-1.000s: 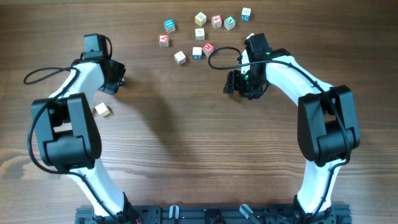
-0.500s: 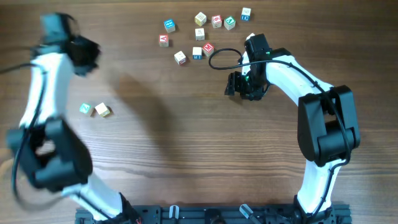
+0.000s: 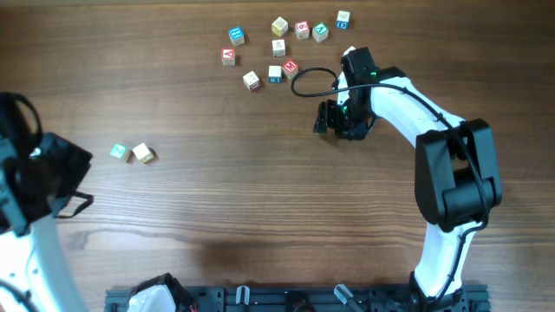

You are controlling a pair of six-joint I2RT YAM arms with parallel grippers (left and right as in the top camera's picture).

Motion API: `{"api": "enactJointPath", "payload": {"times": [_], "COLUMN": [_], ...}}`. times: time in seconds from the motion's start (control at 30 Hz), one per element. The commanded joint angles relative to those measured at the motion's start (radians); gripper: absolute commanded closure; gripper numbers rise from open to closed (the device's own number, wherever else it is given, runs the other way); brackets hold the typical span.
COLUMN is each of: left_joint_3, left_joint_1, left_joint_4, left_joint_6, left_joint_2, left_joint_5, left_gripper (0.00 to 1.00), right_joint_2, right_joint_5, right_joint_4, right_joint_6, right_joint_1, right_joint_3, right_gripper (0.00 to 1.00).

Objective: Form a circle

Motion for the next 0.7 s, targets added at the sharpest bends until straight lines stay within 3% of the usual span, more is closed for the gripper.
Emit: {"api": "enactJointPath", "payload": {"times": [0.0,0.17,0.27,0.5,0.67], "left_joint_3": [-0.254,-0.659,-0.830,-0.850,-0.850], "left_joint_1": [-0.003,-0.003,-0.003,-0.003,-0.003], "left_joint_4": [0.095,0.462,0.700,0.914,0.997], "left_joint_6": [-0.124,-0.133,-0.211,-0.207,-0.197], "left_joint_2": [-0.012,0.018,0.096,0.264,0.326], "left_joint_5": [-0.048,0.089,0.077,-0.033,-0.034], "left_gripper": [0.77,0.75,0.73,0.67,0.66], "right_joint_2": [0.030,0.030,0.030,0.030,0.030], "right_joint_5": [0.047,0.047,0.047,0.047,0.048], "right_joint_4": [-0.012,-0.025,-0.036,-0.038,-0.037], "right_joint_6": [-0.009,-0.009,-0.009,-0.009,-0.009], "right_joint_1": [0.002,0.002,0.002,0.002,0.002], "right_joint_3": [-0.021,-0.021,-0.021,-0.021,-0.021], "right_gripper": [0.32,0.32,0.32,0.32,0.30]}}
